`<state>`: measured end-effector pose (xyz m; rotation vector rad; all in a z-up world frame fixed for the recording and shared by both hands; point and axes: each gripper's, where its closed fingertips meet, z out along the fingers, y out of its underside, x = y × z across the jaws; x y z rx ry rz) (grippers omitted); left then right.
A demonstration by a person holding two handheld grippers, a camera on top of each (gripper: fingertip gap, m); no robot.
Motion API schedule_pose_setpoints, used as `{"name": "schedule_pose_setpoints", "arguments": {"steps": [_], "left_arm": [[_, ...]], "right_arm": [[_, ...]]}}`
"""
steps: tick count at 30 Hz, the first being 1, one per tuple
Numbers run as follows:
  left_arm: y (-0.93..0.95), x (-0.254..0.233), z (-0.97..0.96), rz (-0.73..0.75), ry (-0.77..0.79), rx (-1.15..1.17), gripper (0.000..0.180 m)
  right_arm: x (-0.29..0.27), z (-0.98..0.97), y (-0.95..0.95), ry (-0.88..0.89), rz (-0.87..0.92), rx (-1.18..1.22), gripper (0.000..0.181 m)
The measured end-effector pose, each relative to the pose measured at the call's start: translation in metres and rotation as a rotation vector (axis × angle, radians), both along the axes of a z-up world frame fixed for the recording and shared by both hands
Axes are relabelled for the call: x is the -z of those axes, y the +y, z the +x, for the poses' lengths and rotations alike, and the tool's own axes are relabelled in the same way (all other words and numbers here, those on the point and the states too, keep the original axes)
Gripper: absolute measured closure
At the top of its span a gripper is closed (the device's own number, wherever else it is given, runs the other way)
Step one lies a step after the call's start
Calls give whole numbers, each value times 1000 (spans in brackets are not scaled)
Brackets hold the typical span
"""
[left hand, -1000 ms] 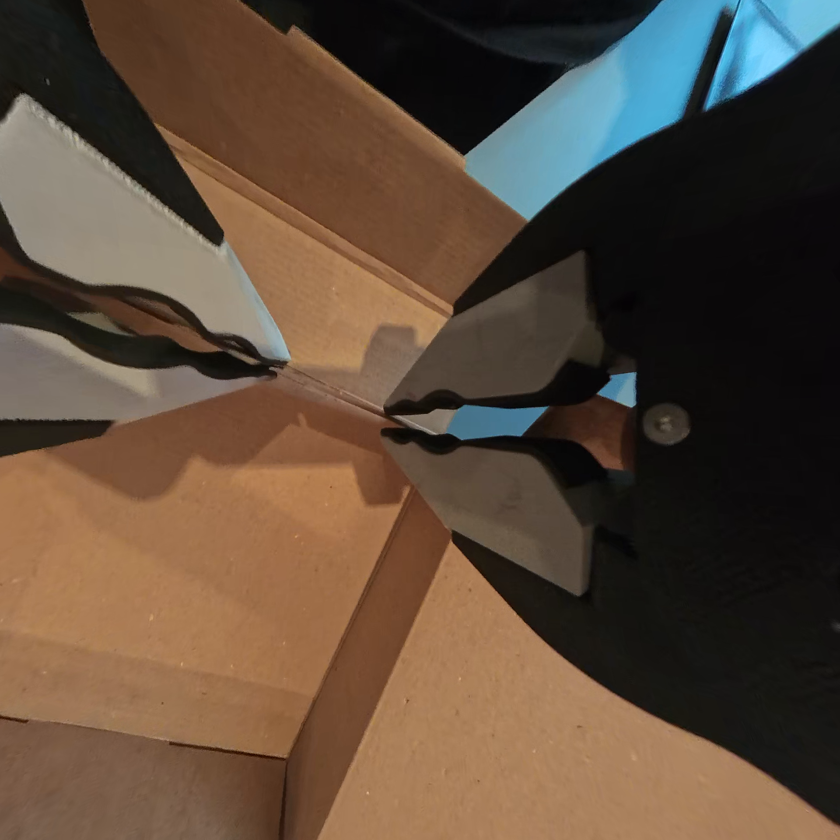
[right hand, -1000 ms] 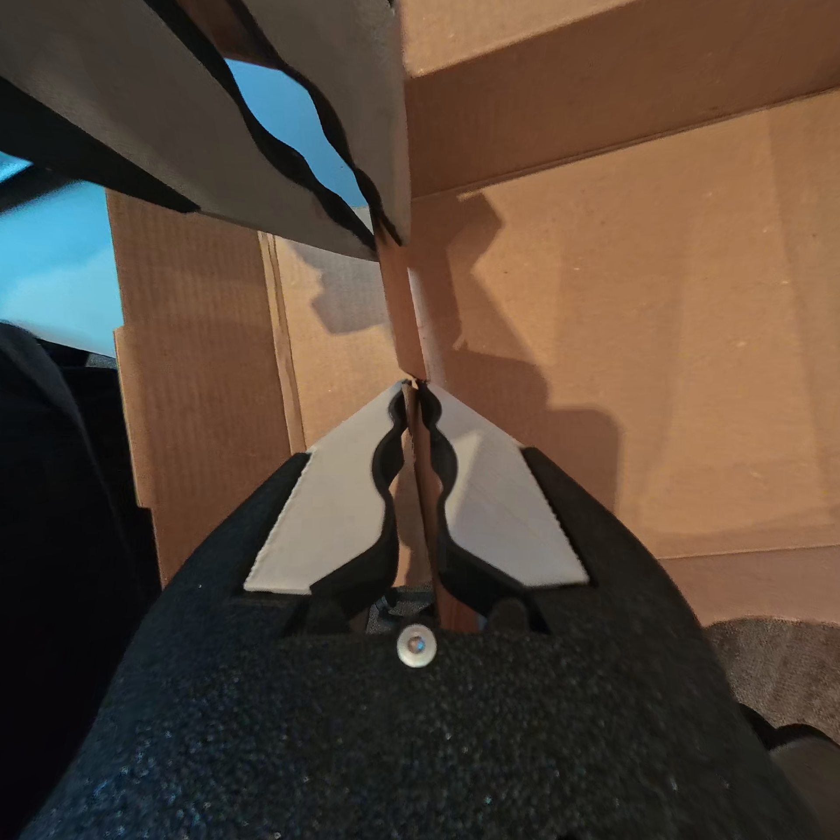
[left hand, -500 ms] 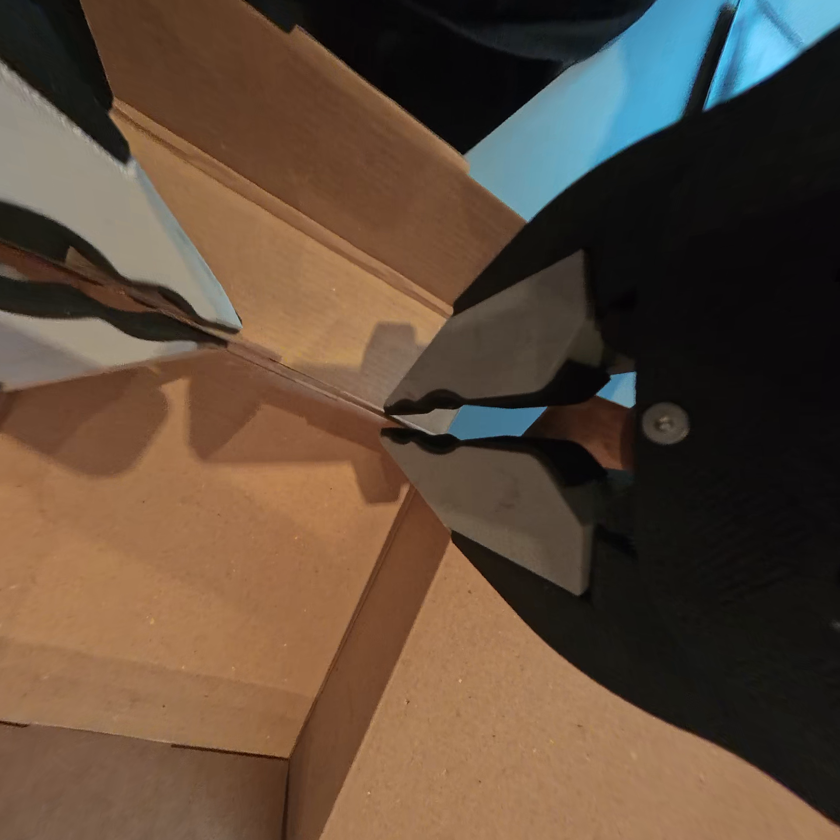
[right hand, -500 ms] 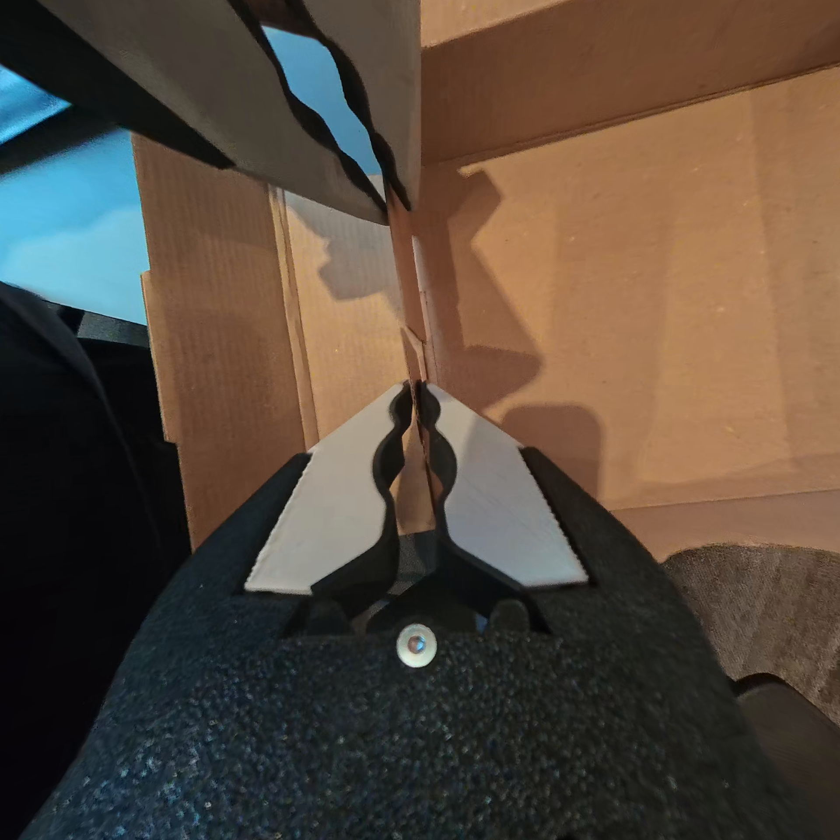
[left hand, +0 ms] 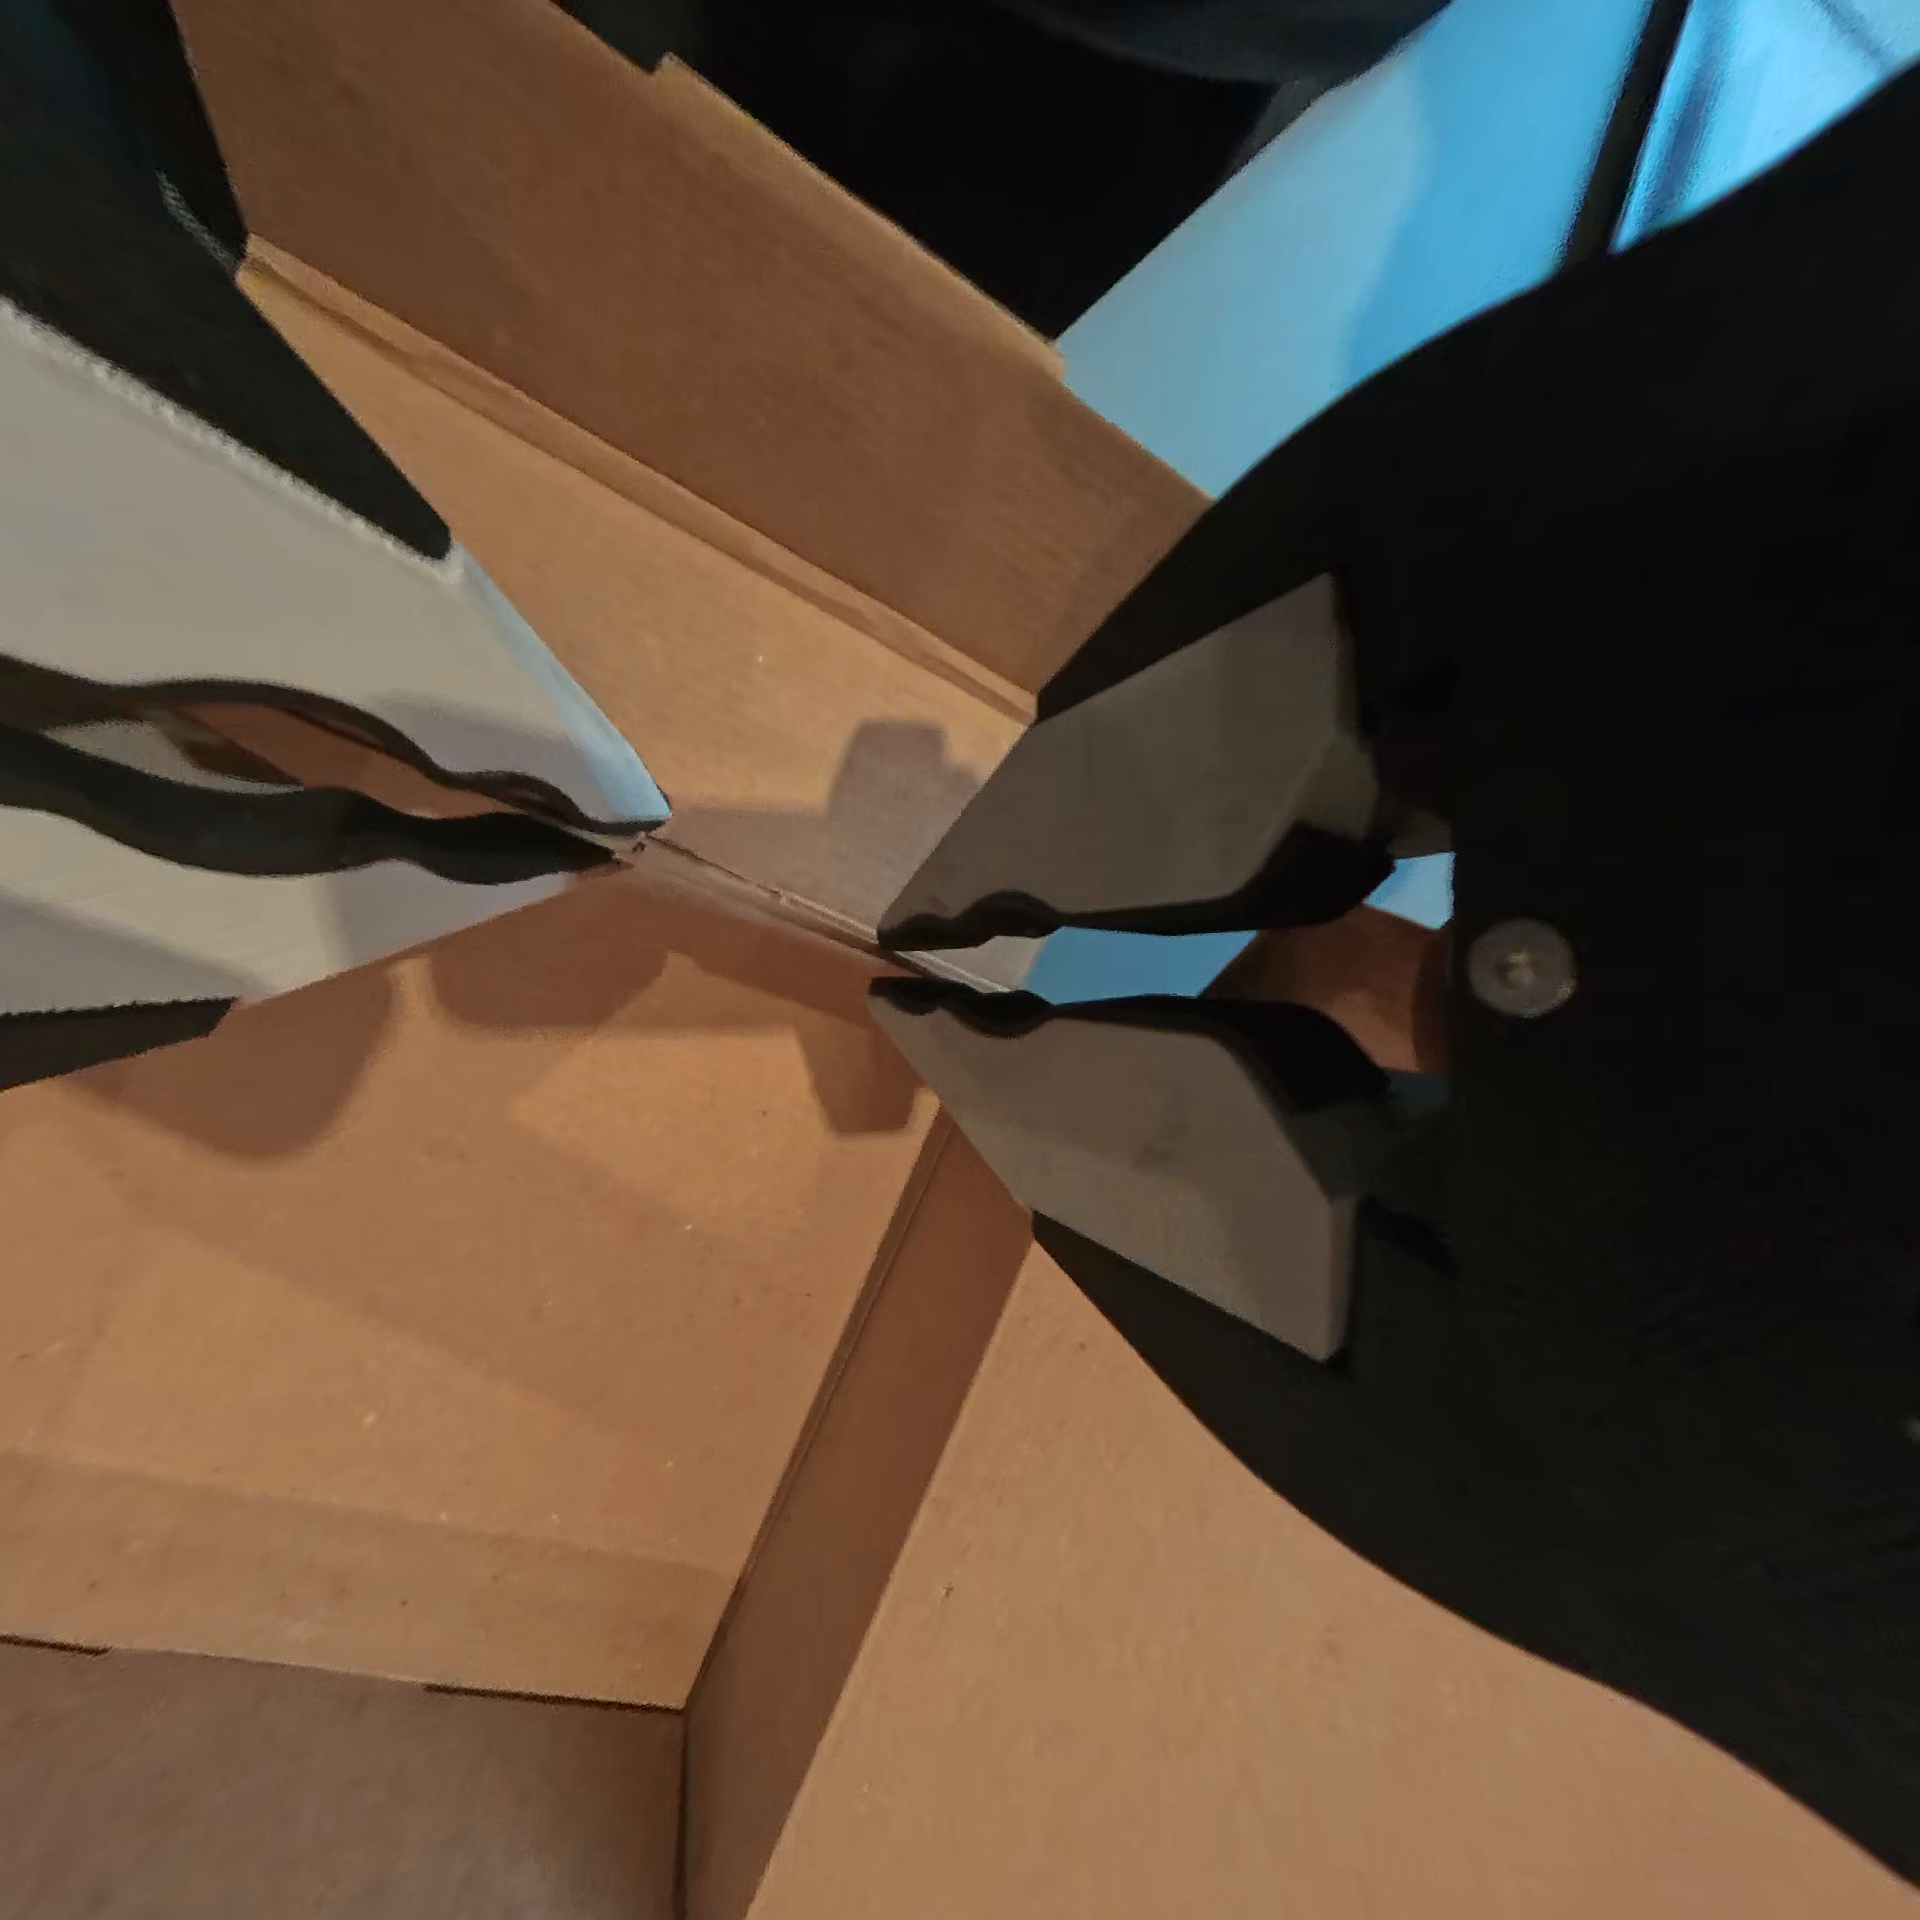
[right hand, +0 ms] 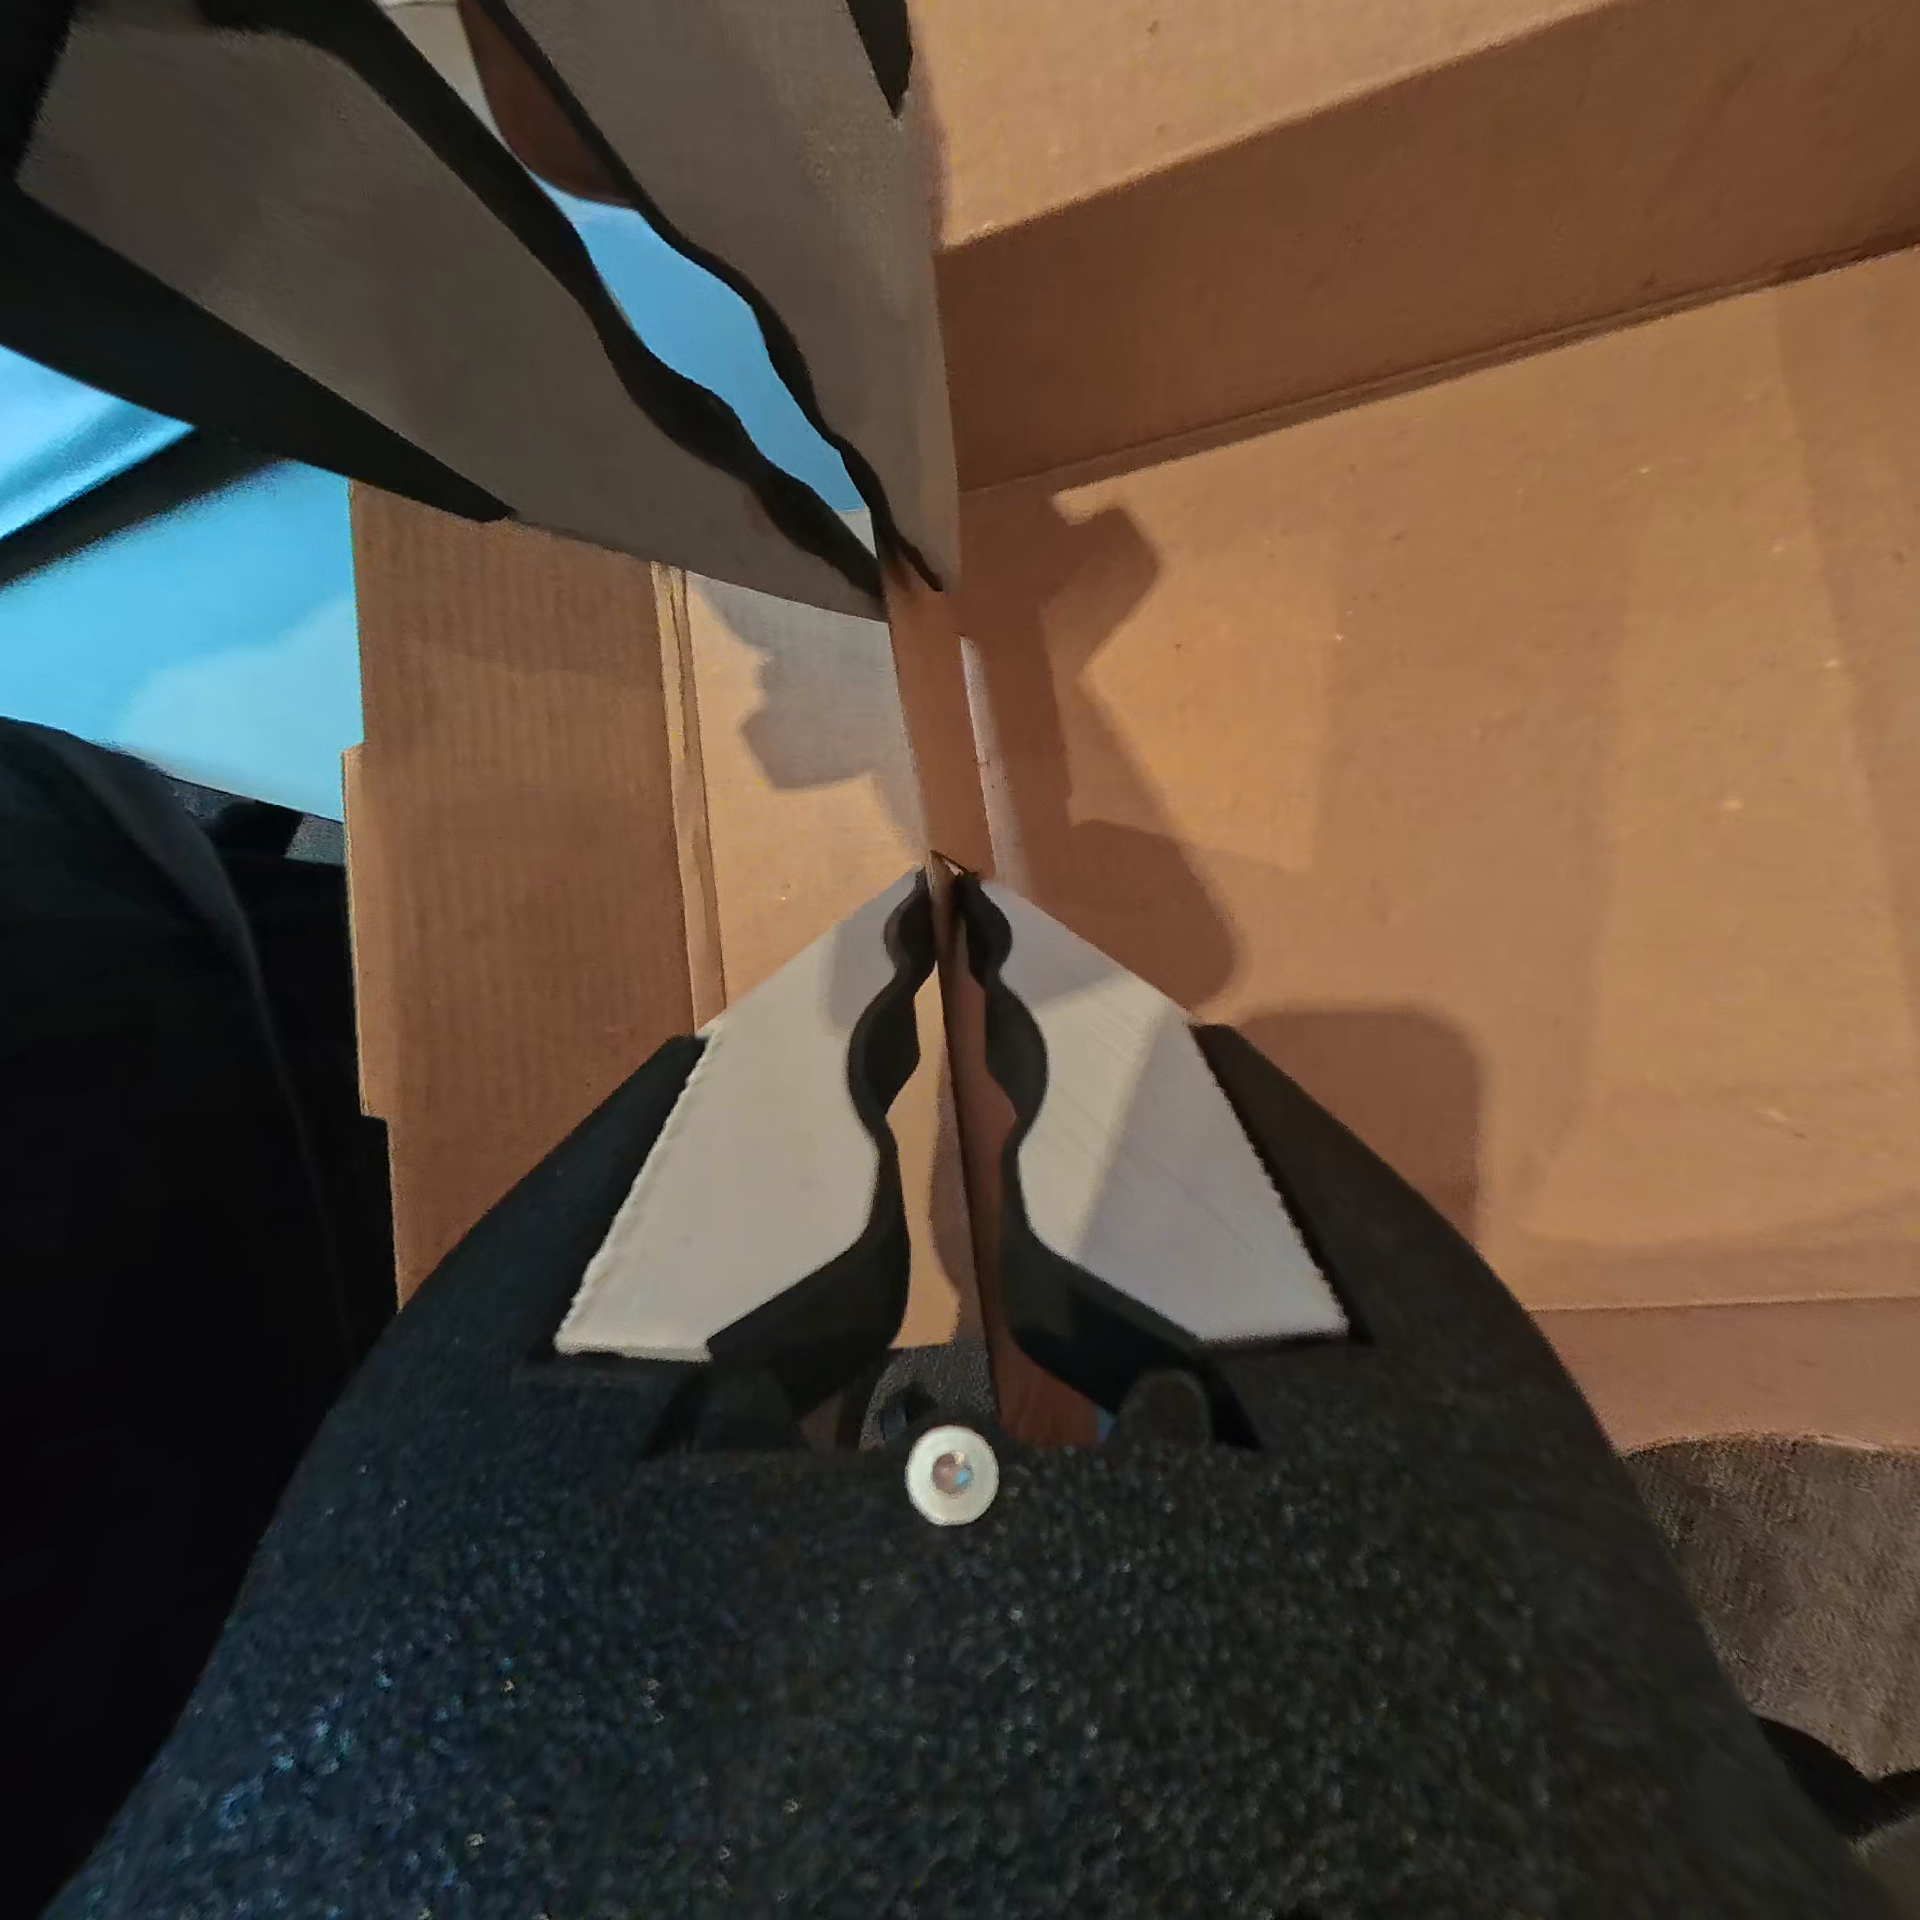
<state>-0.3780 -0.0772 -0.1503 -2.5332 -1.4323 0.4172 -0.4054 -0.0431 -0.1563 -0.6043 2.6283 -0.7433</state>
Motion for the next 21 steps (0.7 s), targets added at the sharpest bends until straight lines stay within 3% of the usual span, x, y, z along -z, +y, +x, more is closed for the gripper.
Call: {"name": "schedule_pose_setpoints", "arguments": {"steps": [10,16,21], "left_arm": [[2,-1,-3,19,-32,26,178],[1,-2,-8,81,-4,-62,176],[3,-2,-6,96,-17,-43,177]], "right_arm": [[2,4,-4,34,-31,-26,173],[1,3,-3,-97,38,1,177],[1,3,-3,-67,32,-20,172]]}}
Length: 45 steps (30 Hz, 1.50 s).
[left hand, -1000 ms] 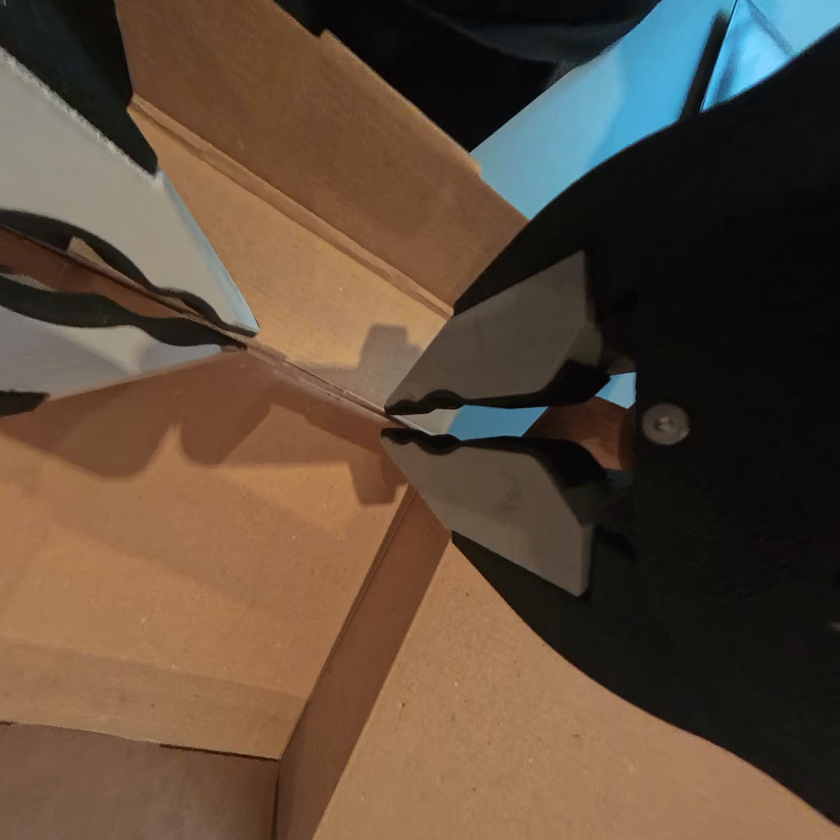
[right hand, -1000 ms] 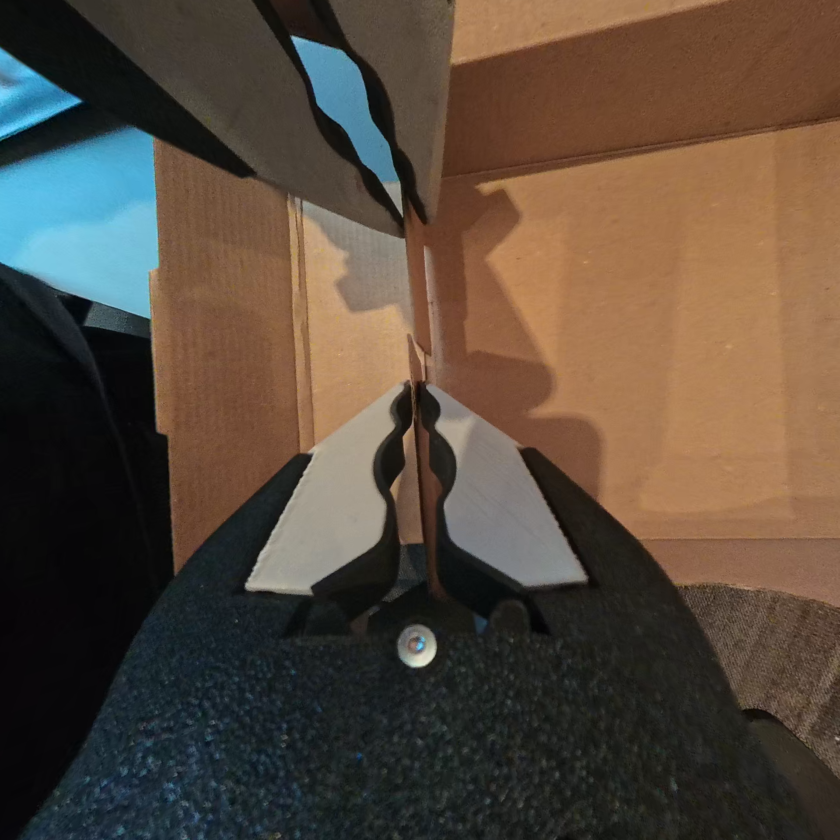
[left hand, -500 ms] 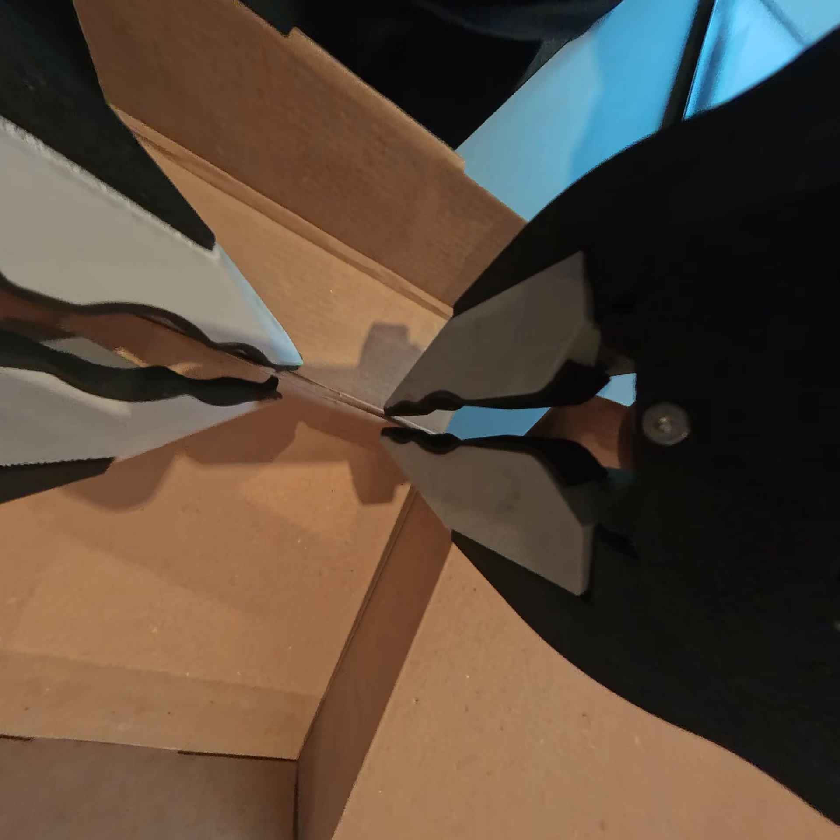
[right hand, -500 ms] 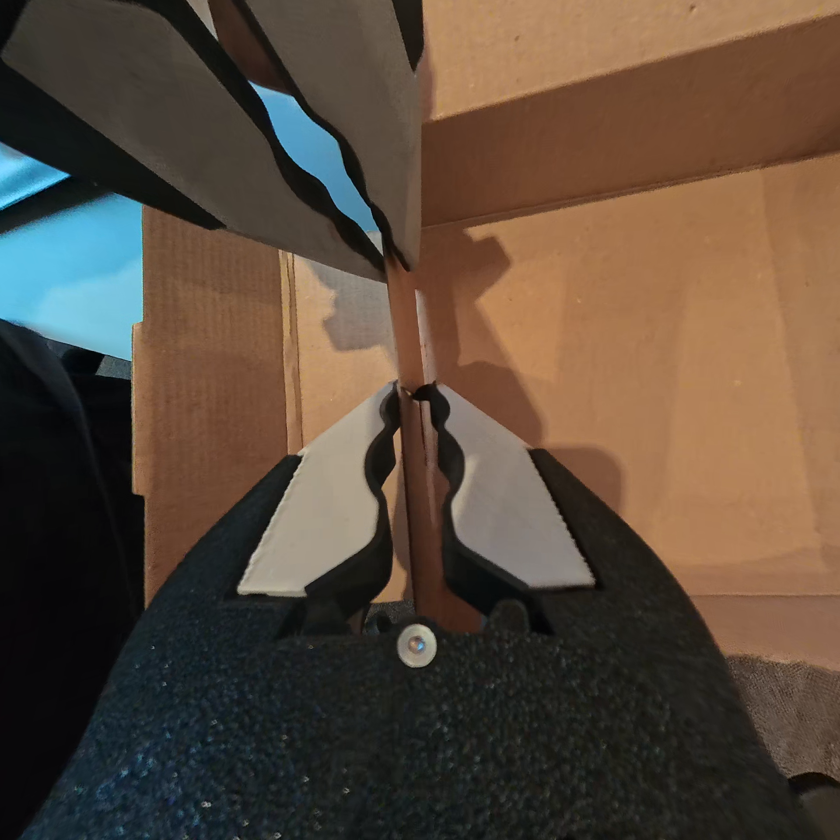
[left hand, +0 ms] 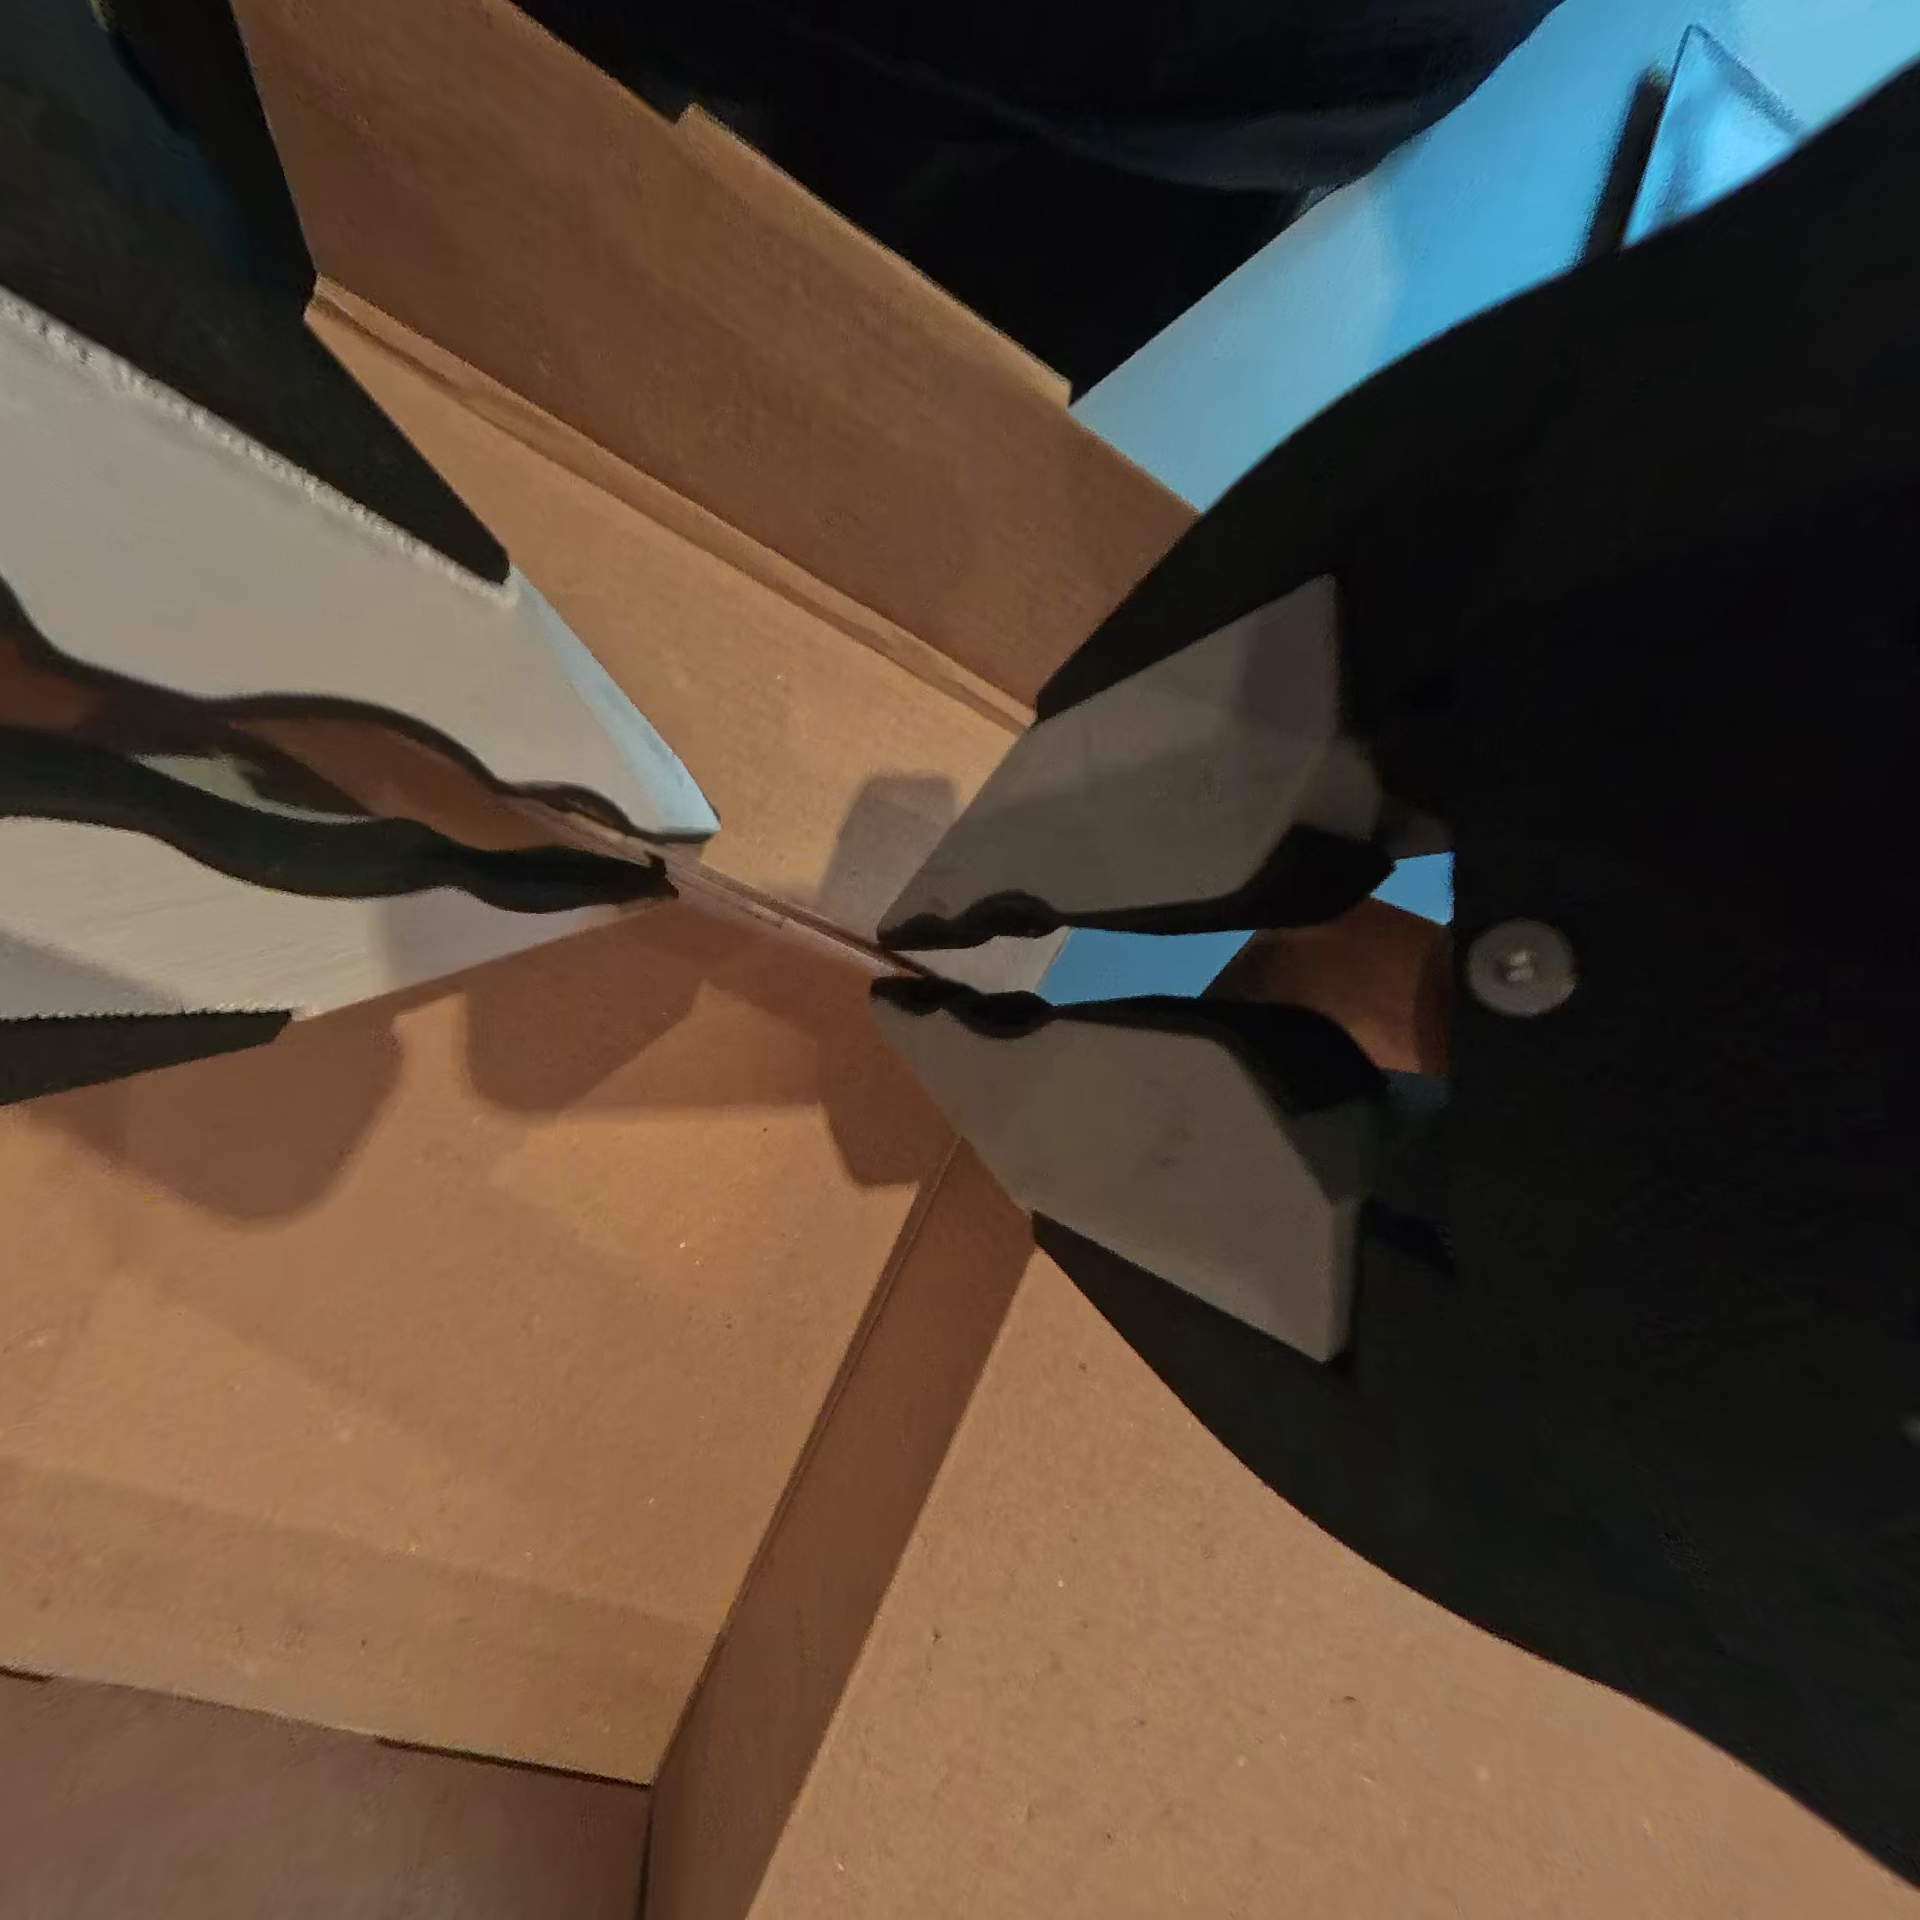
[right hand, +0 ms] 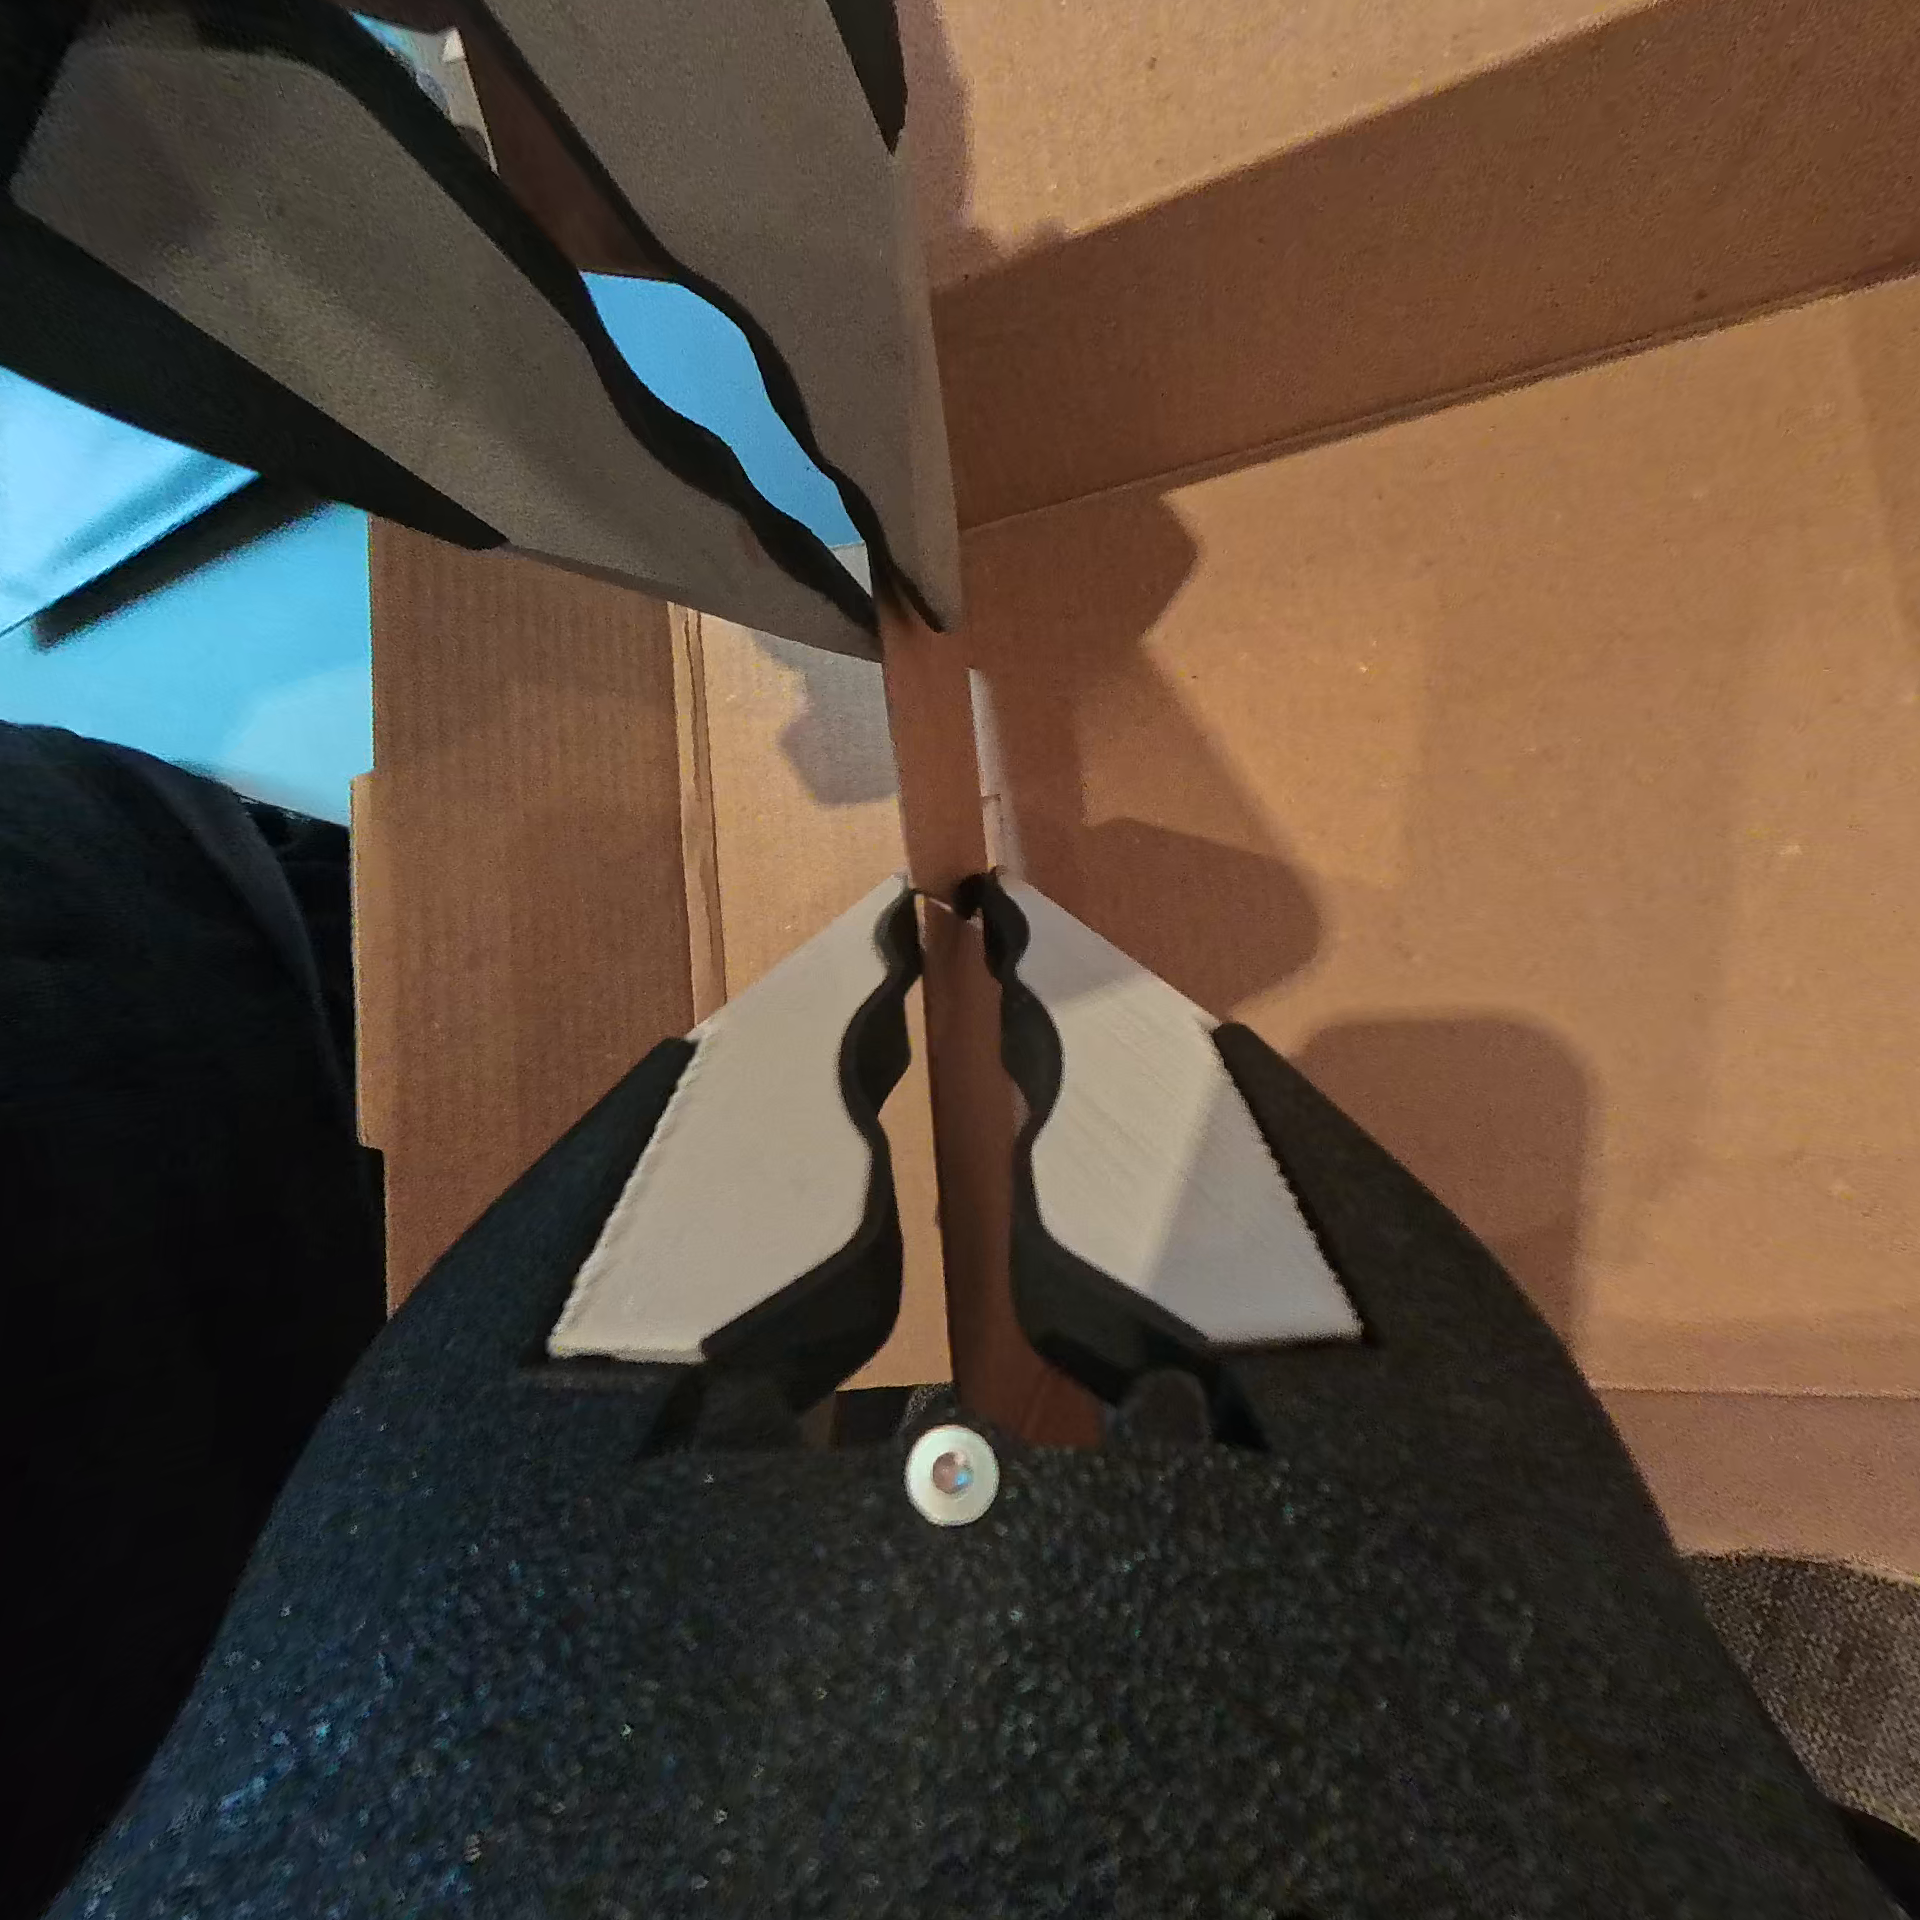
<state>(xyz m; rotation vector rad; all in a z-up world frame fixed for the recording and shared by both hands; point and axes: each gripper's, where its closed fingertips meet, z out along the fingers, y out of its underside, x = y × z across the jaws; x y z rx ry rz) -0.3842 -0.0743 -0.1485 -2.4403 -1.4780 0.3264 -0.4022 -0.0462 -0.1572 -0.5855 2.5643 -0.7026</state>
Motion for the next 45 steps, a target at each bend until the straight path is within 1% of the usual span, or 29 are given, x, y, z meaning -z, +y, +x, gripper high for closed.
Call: {"name": "schedule_pose_setpoints", "arguments": {"steps": [3,7,12,15,17,18,20,22,23,24,25,26,28,30,31,33,35,37,38,41,45], "left_arm": [[0,1,2,-14,-12,21,178],[-1,1,1,-36,-26,25,177],[-2,1,0,-33,-31,1,177],[-3,1,-2,-35,-22,-12,175],[-4,-3,0,-37,-9,-10,167],[-6,-8,-1,-64,28,-11,163],[-7,-22,0,-96,131,-6,163],[-4,-37,8,-111,190,5,150],[1,-43,15,-93,212,22,144],[12,-49,22,-58,226,48,138],[23,-52,31,-28,234,85,136],[29,-51,39,-36,234,124,135],[32,-40,50,-118,210,186,133],[35,-24,56,-155,145,215,135],[36,-16,57,-156,116,217,139],[42,-9,58,-122,79,224,157],[45,-5,62,-97,45,237,180],[42,-5,63,-104,27,228,180],[45,-9,62,-76,39,225,180],[51,-40,48,25,146,195,180],[25,-82,17,27,292,87,180]], "right_arm": [[1,1,0,1,-3,2,171],[2,0,0,66,-38,-13,174],[2,1,0,50,-27,-5,178],[1,6,1,11,0,-10,178],[0,6,1,2,10,-23,178],[0,6,1,11,11,-32,178],[-1,6,1,27,6,-49,179],[0,6,1,23,11,-50,179],[0,6,1,16,14,-48,179],[-1,6,1,9,18,-48,179],[-1,6,2,4,22,-51,179],[-1,8,5,-1,26,-55,178],[-1,9,6,-4,30,-68,178],[-2,10,6,-3,34,-86,178],[-2,10,6,2,35,-95,179],[-3,11,6,3,38,-106,178],[-4,10,6,-1,42,-111,178],[-3,9,7,-1,44,-119,178],[-3,9,6,4,42,-124,178],[-1,11,9,20,41,-154,178],[0,13,10,14,45,-186,178]]}}
